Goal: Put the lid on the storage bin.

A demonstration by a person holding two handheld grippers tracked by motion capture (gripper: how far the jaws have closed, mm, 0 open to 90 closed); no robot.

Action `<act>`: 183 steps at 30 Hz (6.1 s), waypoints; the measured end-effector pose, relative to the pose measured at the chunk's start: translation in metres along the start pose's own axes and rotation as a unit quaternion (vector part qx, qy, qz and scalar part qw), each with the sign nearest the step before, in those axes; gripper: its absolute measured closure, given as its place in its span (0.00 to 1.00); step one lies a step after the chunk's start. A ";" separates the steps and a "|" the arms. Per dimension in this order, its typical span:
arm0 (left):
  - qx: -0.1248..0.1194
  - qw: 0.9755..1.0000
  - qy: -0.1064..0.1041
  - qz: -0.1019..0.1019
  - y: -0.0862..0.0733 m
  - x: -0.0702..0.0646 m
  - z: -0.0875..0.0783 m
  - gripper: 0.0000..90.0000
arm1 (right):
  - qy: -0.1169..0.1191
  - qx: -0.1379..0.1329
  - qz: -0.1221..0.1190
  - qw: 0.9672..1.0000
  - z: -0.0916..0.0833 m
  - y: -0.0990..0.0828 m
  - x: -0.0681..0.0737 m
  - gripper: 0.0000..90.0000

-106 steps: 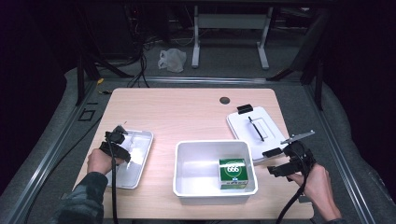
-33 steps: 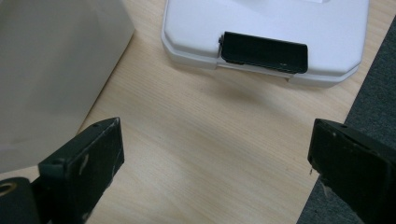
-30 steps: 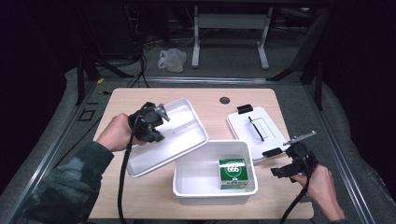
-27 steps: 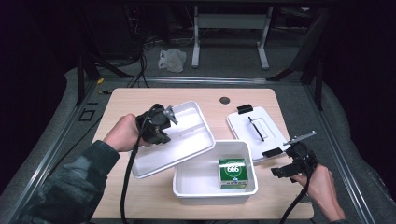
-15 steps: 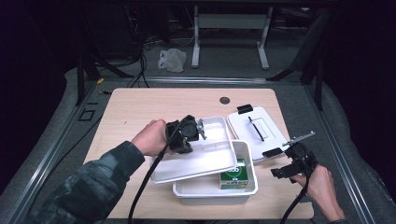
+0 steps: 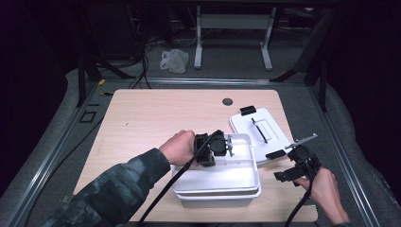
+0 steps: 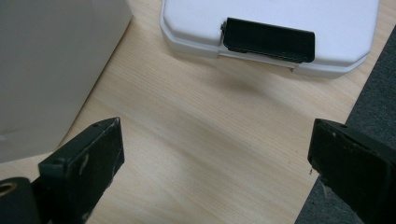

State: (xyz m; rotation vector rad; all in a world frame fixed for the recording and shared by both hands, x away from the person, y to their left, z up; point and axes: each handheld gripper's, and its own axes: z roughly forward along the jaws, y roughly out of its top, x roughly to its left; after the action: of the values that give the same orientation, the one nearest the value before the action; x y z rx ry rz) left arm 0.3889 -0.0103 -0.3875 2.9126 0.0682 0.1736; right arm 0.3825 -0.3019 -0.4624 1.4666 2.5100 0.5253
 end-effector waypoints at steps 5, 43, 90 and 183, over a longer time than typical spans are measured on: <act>0.005 1.000 -0.006 0.004 0.002 -0.001 0.009 0.99 | -0.001 0.000 0.000 1.000 -0.001 0.000 0.000 0.04; -0.017 0.990 0.017 -0.136 -0.028 0.012 0.005 0.37 | 0.000 0.006 -0.002 1.000 0.001 0.001 0.001 0.04; -0.033 0.890 0.106 -0.443 -0.235 -0.010 0.029 0.00 | -0.043 0.060 -0.021 0.997 0.054 0.122 -0.024 0.13; -0.009 0.883 0.090 -0.461 -0.253 0.000 0.047 0.00 | 0.064 -0.041 -0.296 0.952 -0.075 0.146 0.075 0.95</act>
State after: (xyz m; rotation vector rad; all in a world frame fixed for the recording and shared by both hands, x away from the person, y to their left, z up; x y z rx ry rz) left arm 0.3862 0.2262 -0.4900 2.4901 1.4147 0.2624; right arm 0.4380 -0.1866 -0.3352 0.6024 2.7985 0.6097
